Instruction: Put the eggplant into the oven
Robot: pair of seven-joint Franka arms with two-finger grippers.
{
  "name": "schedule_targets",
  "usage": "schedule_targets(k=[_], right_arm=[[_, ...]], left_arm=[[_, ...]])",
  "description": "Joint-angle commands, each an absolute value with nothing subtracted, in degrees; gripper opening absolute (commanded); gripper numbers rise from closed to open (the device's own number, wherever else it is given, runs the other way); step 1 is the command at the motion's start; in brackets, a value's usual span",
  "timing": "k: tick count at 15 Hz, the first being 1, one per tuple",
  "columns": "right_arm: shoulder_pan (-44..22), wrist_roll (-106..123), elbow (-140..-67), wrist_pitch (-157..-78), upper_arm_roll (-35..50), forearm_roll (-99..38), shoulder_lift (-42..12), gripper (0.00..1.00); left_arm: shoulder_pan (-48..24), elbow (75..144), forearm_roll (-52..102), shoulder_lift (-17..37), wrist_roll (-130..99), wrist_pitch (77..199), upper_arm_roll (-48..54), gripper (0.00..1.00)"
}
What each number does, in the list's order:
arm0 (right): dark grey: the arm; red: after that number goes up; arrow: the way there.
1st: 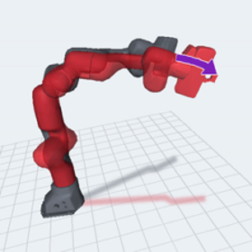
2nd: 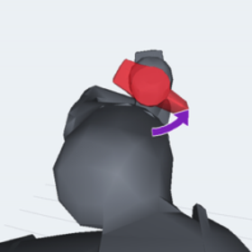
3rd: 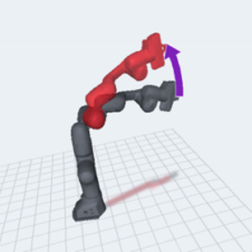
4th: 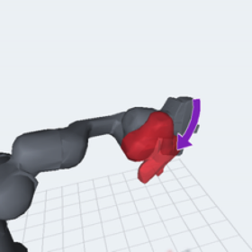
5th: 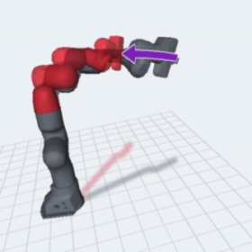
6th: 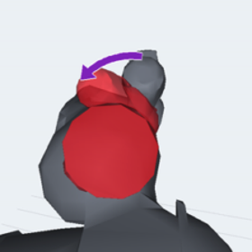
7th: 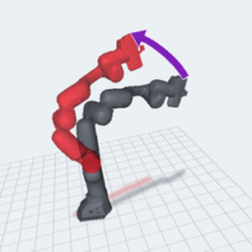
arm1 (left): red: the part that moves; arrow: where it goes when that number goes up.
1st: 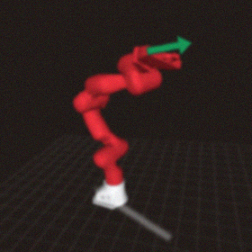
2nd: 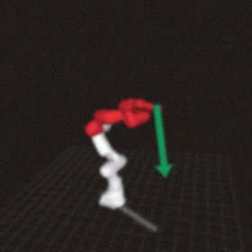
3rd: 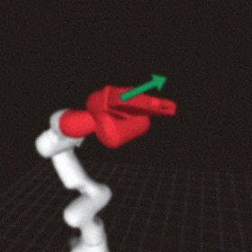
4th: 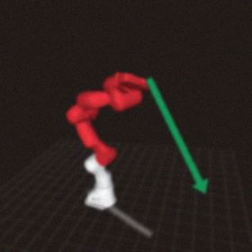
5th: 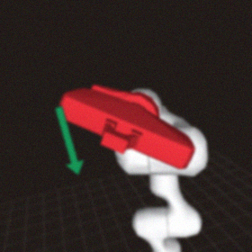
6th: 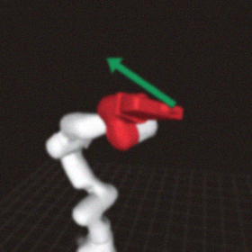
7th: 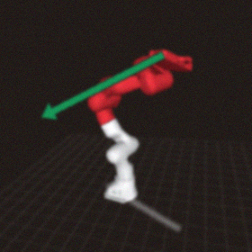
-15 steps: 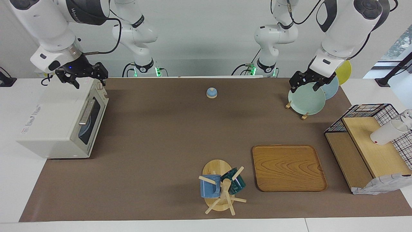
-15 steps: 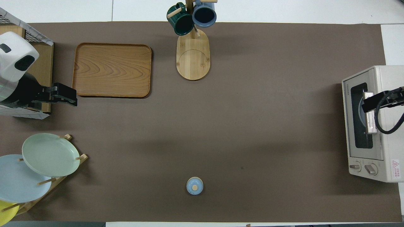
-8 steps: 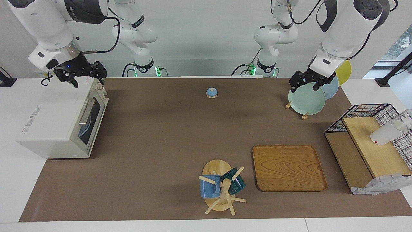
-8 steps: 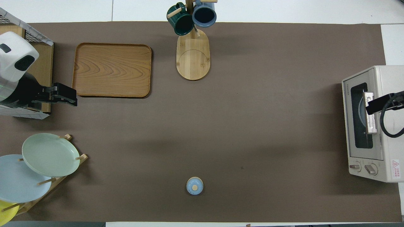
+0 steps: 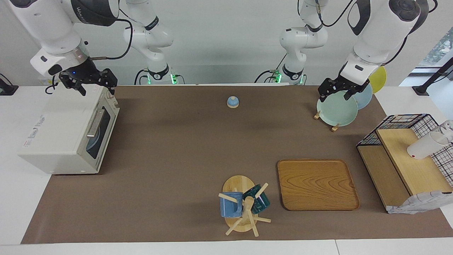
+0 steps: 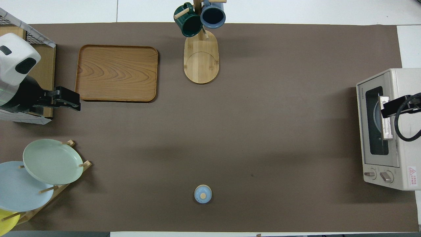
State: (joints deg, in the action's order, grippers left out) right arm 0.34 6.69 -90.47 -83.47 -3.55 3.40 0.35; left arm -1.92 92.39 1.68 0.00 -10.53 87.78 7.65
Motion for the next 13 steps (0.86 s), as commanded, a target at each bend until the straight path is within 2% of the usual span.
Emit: schedule_targets(k=[1, 13], right_arm=[[0.44, 5.10, -91.32, -84.11, -3.34, 1.94, 1.23, 1.00], [0.35, 5.10, -90.00, -83.41, -2.90, 0.79, 0.79, 1.00]], left_arm=[[-1.23, 92.72, 2.20, -0.79, -10.02, 87.80, 7.91, 1.00], [-1.23, 92.72, 2.20, -0.79, -10.02, 87.80, 8.00, 1.00]])
